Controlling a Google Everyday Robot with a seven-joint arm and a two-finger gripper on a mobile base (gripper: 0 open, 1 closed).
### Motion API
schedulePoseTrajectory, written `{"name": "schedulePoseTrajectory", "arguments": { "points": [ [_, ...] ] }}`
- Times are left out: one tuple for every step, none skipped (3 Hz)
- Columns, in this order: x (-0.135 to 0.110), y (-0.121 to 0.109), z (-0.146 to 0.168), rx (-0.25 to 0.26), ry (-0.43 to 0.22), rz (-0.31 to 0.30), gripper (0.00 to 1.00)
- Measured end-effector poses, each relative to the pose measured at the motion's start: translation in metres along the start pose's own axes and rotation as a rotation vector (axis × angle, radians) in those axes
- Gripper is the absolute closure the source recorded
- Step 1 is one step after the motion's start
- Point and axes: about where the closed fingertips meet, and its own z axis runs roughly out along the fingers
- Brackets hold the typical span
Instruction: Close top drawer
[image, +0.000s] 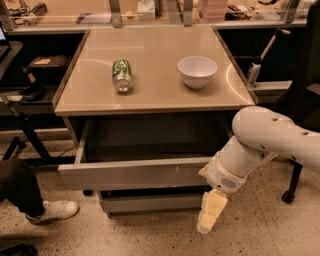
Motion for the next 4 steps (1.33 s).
{"name": "schedulePoseTrajectory", "arguments": {
  "points": [
    [0.0000,0.0000,0.0000,0.000,0.000,0.000,0.19],
    [0.0000,0.0000,0.0000,0.000,0.000,0.000,0.42],
    [0.0000,0.0000,0.0000,0.000,0.000,0.000,0.65],
    [0.0000,0.0000,0.0000,0.000,0.000,0.000,0.88]
  ]
}}
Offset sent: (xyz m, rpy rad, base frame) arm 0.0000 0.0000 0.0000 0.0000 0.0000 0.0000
